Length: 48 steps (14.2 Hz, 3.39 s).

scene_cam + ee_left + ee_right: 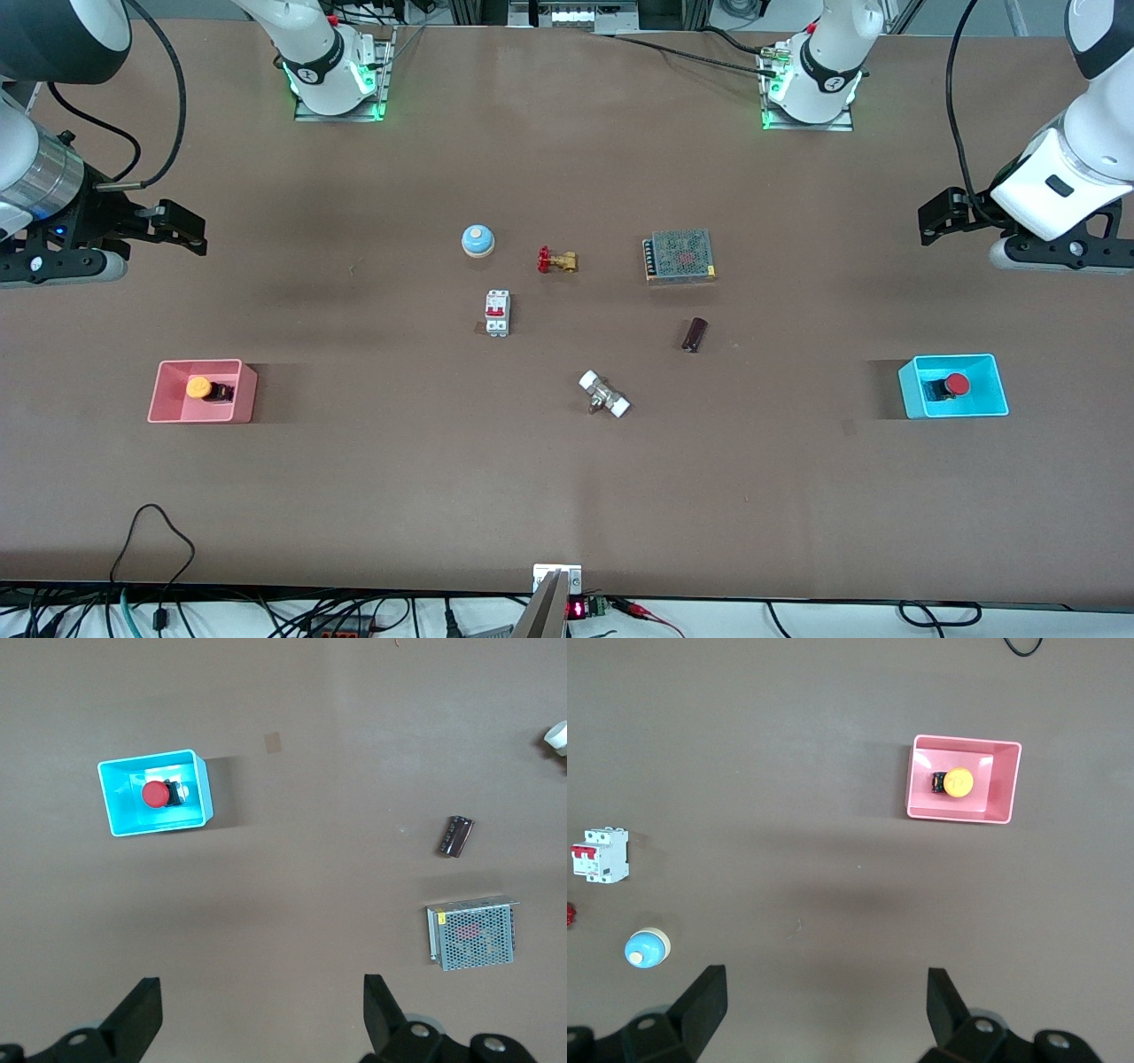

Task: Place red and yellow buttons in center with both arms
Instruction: 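Reach the right gripper to the pink box while the left gripper reaches the cyan box, then grasp the yellow button with the right gripper while the left gripper grasps the red button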

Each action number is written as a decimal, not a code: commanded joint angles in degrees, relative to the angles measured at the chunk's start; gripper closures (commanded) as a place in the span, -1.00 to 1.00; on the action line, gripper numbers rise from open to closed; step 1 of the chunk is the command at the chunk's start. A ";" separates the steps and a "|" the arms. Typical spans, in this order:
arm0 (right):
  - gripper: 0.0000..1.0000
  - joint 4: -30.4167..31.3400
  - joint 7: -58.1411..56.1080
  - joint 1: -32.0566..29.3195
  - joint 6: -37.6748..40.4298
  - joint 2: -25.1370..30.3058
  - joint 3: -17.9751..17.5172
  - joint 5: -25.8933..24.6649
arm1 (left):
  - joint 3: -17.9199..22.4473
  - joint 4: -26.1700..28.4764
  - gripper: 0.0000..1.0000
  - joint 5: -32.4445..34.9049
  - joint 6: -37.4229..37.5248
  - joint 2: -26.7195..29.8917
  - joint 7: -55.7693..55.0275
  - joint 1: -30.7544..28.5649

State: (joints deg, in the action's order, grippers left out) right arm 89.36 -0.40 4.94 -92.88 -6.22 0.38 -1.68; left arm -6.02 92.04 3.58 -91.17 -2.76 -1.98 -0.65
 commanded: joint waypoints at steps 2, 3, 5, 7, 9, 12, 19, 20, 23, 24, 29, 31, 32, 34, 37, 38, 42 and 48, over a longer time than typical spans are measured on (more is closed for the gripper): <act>-1.00 -1.38 0.23 0.42 1.12 -0.37 0.59 0.80 | -0.05 -0.98 -1.00 -0.77 1.34 0.21 0.31 -0.05; -1.00 -1.30 0.31 0.42 0.95 -0.46 0.59 0.80 | -0.05 -0.98 -1.00 -0.77 1.34 0.21 0.40 -0.05; -1.00 -1.04 0.49 0.25 0.86 -0.37 0.59 0.80 | -0.05 -0.98 -1.00 -0.77 1.34 0.21 0.14 -0.05; -1.00 -0.68 0.14 -0.01 0.77 -0.37 0.50 0.72 | -0.05 -0.98 -1.00 -0.68 1.26 -0.57 0.22 -0.05; -1.00 2.55 -0.21 -1.24 -1.50 -0.37 0.41 2.37 | 0.21 -0.98 -1.00 -0.24 1.17 -1.80 0.31 -0.22; -1.00 5.11 -0.12 -1.86 -1.95 -0.81 0.06 1.69 | 0.66 -1.15 -1.00 -1.20 1.00 -6.97 -0.22 -3.64; -1.00 6.96 -2.49 -9.76 -17.04 -10.20 0.06 -3.50 | 2.85 -16.54 -1.00 1.16 -9.85 -27.11 2.40 -11.56; -1.00 6.88 -3.45 -11.08 -20.38 -12.04 0.06 -3.50 | 3.03 -15.41 -1.00 1.16 -13.47 -29.12 3.81 -11.65; -1.00 6.88 -9.07 -14.60 -30.23 -18.11 -0.03 -2.98 | 3.21 -14.61 -1.00 1.34 -19.03 -34.57 4.35 -13.14; -1.00 6.88 -9.52 -14.78 -32.26 -19.43 -0.03 -2.80 | 3.21 -13.30 -1.00 1.34 -21.40 -35.64 4.44 -13.15; -1.00 6.88 -11.81 -15.31 -37.64 -23.57 -1.87 -1.49 | 3.29 -1.44 -1.00 1.34 -38.19 -35.30 14.61 -14.55; -1.00 6.88 -11.90 -15.22 -39.56 -24.88 -2.14 -0.78 | 3.21 -0.19 -1.00 1.25 -39.26 -35.12 16.21 -14.55; -1.00 6.88 -12.08 -15.22 -41.05 -25.68 -2.14 -0.87 | 3.29 0.24 -1.00 1.25 -39.26 -35.12 16.39 -14.64; -1.00 6.88 -12.52 -15.40 -43.60 -27.52 -2.05 -0.87 | 3.21 2.00 -1.00 1.25 -39.44 -34.94 16.39 -14.82; -1.00 6.70 -12.95 -15.66 -44.58 -28.67 -2.05 -1.04 | 3.21 2.97 -0.91 1.25 -39.88 -35.03 16.39 -14.82; -1.00 6.79 -12.96 -15.66 -45.11 -29.11 -2.05 -1.04 | 3.21 3.06 -0.75 1.25 -39.88 -35.20 16.39 -14.90; -1.00 6.79 -13.31 -15.66 -46.33 -30.78 -2.05 -1.13 | 3.21 3.06 0.07 1.16 -39.70 -35.47 16.30 -14.90; -1.00 6.79 -14.45 -16.10 -50.03 -33.07 -2.05 -1.31 | 3.29 1.92 0.59 1.16 -38.91 -33.02 15.87 -14.82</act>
State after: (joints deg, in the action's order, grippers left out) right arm 96.74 -12.86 -10.44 -141.81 -38.55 -1.31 -3.61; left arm -2.65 92.93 4.23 -130.52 -39.30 13.23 -15.18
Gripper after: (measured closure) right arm 0.000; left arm 0.652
